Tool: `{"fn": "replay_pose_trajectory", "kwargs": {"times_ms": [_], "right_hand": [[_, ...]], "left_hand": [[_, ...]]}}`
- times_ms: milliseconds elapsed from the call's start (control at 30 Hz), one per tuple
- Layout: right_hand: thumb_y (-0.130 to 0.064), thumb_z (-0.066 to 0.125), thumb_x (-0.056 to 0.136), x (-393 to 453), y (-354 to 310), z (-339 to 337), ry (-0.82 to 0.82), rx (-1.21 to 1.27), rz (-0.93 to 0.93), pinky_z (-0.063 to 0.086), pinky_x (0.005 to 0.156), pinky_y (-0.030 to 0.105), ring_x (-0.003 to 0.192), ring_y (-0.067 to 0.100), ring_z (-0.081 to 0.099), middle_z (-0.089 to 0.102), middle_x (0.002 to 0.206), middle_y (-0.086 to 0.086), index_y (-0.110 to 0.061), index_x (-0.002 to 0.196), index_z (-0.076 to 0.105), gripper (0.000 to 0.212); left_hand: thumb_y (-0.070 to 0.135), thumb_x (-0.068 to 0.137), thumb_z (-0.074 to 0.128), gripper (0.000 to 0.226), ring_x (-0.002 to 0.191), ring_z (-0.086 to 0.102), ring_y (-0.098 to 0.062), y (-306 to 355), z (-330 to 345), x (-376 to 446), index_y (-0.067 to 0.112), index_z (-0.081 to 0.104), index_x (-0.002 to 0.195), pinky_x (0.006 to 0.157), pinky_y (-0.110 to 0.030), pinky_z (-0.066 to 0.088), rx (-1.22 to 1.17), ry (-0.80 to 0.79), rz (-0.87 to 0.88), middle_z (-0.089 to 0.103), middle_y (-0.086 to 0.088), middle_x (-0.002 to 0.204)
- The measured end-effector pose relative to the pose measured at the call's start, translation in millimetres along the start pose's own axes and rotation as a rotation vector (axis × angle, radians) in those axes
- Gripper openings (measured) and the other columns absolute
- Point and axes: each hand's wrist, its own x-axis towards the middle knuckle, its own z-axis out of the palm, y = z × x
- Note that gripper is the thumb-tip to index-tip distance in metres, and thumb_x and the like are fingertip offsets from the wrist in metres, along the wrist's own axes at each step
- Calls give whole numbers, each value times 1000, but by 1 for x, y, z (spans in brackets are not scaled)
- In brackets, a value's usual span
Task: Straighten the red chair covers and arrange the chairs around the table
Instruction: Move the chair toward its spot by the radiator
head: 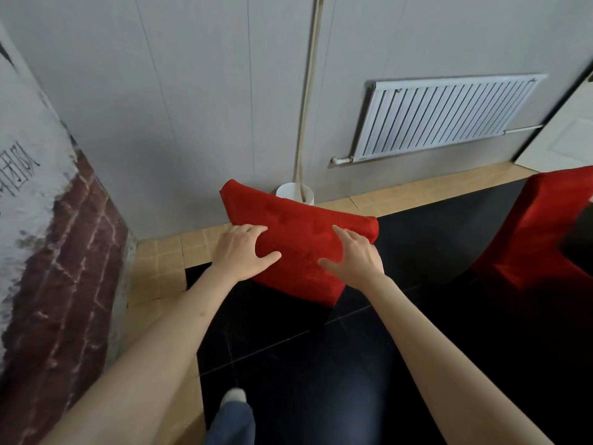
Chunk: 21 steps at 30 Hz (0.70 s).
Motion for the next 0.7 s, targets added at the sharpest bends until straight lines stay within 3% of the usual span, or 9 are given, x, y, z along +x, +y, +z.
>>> {"fn": "replay_pose_trajectory", "kwargs": {"times_ms": [133,400,567,700], "right_hand": [[-61,63,81,49,-1,14,9,-30,41,27,112,47,142,28,29,33,154,7,-26,152,23,88],[-64,63,79,127,2,34,-49,-82,143,22,115,51,142,27,28,35,153,7,-27,153,17,95],[-79,57,70,145,18,36,-147,-118,184,19,115,51,135,25,40,47,144,1,-27,152,18,104],[-92,42,62,150,28,39,-166,-203,165,29,109,46,116,22,56,62,124,-3,-29,151,22,110]], "left_hand": [[64,78,57,72,126,46,-25,-16,6,66,21,50,135,104,-41,37,-7,32,58,54,-1,136],[72,78,50,77,126,48,-24,-50,29,171,23,46,138,106,-42,33,102,-81,193,55,-2,135],[79,77,32,82,125,49,-22,-54,47,197,26,47,137,106,-42,33,147,-136,250,58,0,131],[83,73,19,89,119,54,-19,-55,53,207,27,50,134,103,-42,37,209,-131,269,63,3,124]]}}
